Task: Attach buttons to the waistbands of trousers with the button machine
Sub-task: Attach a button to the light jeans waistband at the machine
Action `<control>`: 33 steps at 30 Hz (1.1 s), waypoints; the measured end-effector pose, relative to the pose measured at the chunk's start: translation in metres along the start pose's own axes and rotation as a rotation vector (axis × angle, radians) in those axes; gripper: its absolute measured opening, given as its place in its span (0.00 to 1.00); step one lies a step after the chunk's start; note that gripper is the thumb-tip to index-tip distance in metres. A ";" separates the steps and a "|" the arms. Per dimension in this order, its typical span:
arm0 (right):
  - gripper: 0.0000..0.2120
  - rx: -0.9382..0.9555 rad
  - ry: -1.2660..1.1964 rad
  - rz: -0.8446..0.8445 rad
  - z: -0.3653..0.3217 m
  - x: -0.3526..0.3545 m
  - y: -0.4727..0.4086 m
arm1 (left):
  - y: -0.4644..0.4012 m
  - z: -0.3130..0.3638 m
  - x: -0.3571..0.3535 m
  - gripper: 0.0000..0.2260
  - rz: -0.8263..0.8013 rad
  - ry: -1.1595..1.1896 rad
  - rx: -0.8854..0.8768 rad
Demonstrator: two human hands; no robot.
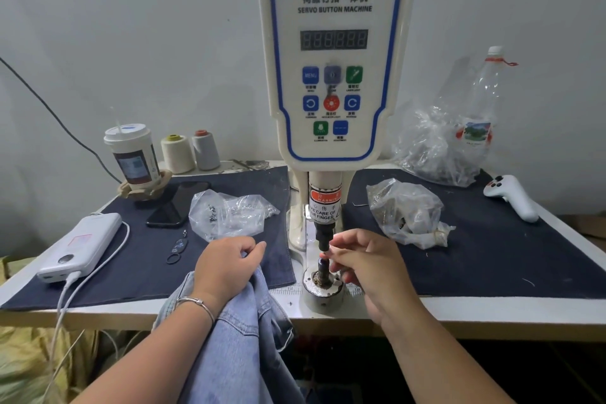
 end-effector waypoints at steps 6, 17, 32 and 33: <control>0.09 -0.204 -0.251 -0.032 0.009 -0.004 -0.001 | 0.000 0.000 0.000 0.23 0.003 -0.003 -0.014; 0.08 -0.275 -0.376 0.013 0.011 0.001 0.001 | -0.001 -0.001 0.000 0.23 0.007 -0.008 -0.024; 0.07 -0.266 -0.323 0.075 0.003 0.005 0.006 | -0.001 -0.001 -0.001 0.23 0.006 -0.015 -0.030; 0.08 -0.250 -0.302 0.074 0.003 0.005 0.006 | -0.001 -0.001 -0.001 0.23 0.006 -0.015 -0.030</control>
Point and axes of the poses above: each hand's wrist, its own y-axis away from the middle knuckle, its own x-axis out of the back of the hand, z = x × y, the point moved 3 cm from there along -y, towards the middle knuckle, and after that the axes turned 6 degrees about -y, right-handed, at the moved point
